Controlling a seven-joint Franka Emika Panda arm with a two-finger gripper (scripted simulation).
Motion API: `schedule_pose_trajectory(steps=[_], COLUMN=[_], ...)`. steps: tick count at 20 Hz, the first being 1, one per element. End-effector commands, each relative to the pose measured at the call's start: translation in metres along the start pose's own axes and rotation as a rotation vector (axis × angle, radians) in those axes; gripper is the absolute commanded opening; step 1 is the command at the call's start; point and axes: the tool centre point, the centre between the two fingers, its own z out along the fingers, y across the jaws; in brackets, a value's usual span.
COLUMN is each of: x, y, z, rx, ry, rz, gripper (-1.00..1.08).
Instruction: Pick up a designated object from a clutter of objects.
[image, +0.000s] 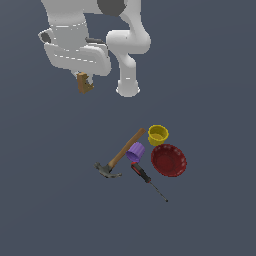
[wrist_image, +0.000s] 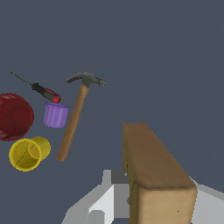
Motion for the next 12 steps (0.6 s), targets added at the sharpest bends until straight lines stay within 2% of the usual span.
schedule_pose_trajectory(steps=[1, 12], x=[-0.005, -0.013], y=[0.008, 0.026], z=[-0.016, -0.048], rx=[-0.001, -0.003], ry=[-0.002, -0.004], rz=[0.0, 0.0], gripper=[-1.0, -1.0])
